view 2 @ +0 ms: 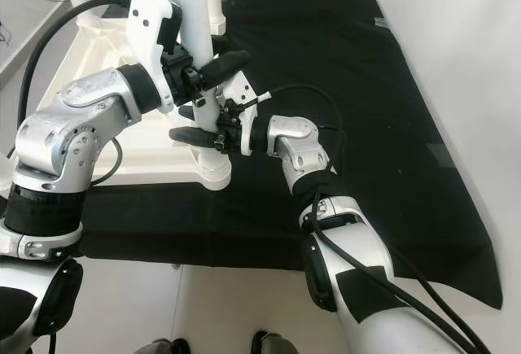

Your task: Building children table

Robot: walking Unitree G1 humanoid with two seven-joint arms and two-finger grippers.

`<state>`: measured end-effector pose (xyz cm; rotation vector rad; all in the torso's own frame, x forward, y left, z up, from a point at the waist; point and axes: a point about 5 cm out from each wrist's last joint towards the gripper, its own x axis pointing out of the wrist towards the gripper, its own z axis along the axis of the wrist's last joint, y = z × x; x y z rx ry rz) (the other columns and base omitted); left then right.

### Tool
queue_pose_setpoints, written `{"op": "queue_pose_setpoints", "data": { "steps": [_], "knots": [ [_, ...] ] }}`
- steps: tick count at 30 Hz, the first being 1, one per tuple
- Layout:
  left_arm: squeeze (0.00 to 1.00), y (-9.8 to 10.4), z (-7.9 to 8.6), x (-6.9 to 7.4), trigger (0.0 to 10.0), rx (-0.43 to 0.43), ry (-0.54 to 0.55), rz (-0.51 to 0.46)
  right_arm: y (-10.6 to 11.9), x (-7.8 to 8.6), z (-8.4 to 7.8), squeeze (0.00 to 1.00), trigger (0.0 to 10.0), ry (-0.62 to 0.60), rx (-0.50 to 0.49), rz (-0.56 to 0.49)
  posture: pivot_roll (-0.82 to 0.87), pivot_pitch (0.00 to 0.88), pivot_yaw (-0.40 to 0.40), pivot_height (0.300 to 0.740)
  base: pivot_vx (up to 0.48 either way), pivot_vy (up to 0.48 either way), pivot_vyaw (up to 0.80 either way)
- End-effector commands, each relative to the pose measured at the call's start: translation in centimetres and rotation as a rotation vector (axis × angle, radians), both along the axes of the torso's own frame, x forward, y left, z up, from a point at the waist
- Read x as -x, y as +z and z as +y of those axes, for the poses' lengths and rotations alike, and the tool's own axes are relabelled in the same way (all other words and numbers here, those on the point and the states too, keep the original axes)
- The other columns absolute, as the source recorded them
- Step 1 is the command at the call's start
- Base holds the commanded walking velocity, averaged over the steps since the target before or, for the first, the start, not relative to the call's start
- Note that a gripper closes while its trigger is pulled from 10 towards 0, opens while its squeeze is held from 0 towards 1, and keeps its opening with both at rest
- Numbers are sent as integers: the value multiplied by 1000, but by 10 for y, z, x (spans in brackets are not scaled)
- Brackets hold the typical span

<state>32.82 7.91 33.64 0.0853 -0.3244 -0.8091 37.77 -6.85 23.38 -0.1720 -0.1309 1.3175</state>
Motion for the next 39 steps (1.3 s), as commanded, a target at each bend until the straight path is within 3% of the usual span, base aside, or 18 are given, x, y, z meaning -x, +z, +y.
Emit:
{"op": "queue_pose_setpoints", "data": {
  "steps": [1, 4, 5, 6, 8, 9, 11, 13, 15, 24, 25, 29, 30, 35, 36, 37, 38, 39],
  "knots": [
    [1000, -6, -4, -2, 10000, -2, -2, 28, -17, 8, 18, 0, 0, 77, 31, 44, 38, 171, -32, 740, 0, 0, 0],
    [1000, -7, -3, -4, 10000, 6, 17, 33, -23, 6, 12, 0, 0, 4, 58, 33, 18, 169, -45, 740, 0, 0, 0],
    [0, -5, 0, -7, 10000, 14, 39, 31, -38, 2, 5, 0, 0, -164, 171, 76, 11, 172, -54, 740, 0, 0, 0],
    [0, -5, 1, -7, 10000, 15, 45, 29, -44, 1, 2, 0, 0, -228, 226, 82, 11, 172, -54, 740, 0, 0, 0],
    [0, -5, 3, -7, 10000, 12, 58, 30, -59, -8, -10, 0, 0, -707, 185, 203, 4, 169, -64, 740, 0, 0, 0],
    [0, -5, 3, -7, 10000, 12, 58, 30, -59, -8, -10, 0, 0, -707, 185, 203, 4, 169, -64, 740, 0, 0, 0],
    [0, -6, 5, -7, 10000, 10, 61, 32, -77, 31, 5, 0, 0, -819, 152, 196, 1, 175, -58, 740, 0, 0, 0],
    [0, -8, 8, -8, 10000, 13, 70, 42, -85, 56, 27, 0, 0, -765, 97, 237, -17, 177, -39, 740, 0, 0, 0],
    [0, -9, 4, -9, 10000, 10, 66, 46, -83, 50, 37, 0, 0, -763, 72, 228, -7, 168, -40, 740, 0, 0, 0],
    [0, -8, -2, -8, 10000, -7, 43, 34, -68, 38, 42, 0, 0, -781, 46, 179, -6, 154, -40, 740, 0, 0, 0],
    [0, -8, -2, -8, 0, -5, 40, 34, -66, 40, 43, 0, 0, -790, 49, 180, -4, 151, -41, 740, 0, 0, 0],
    [0, -8, -2, -6, 0, -6, 22, 36, -62, 43, 43, 0, 0, -797, 51, 183, -3, 150, -39, 740, 0, 0, 0],
    [0, -9, -2, -6, 0, -7, 19, 37, -59, 48, 44, 0, 10000, -799, 49, 184, -1, 147, -36, 740, 0, 0, 0],
    [0, -9, -3, -5, 0, -11, 8, 35, -45, 47, 43, 0, 10000, -730, 14, 150, 4, 142, -36, 740, 0, 0, 0],
    [0, -9, -3, -5, 0, -12, 6, 34, -38, 41, 41, 816, 10000, -684, -14, 138, 7, 139, -36, 740, 0, 0, 0],
    [0, -9, -3, -5, 0, -12, 6, 34, -38, 41, 41, 816, 10000, -684, -14, 138, 7, 139, -36, 740, 0, 0, 0],
    [0, -9, -3, -5, 0, -14, 6, 33, -31, 38, 39, 1000, 10000, -599, -61, 138, 9, 138, -37, 740, 0, 0, 0],
    [0, -9, -2, -4, 0, -15, 6, 33, -22, 33, 36, 1000, 10000, -496, -97, 131, 13, 135, -36, 740, 0, 0, 0]
  ]
}}
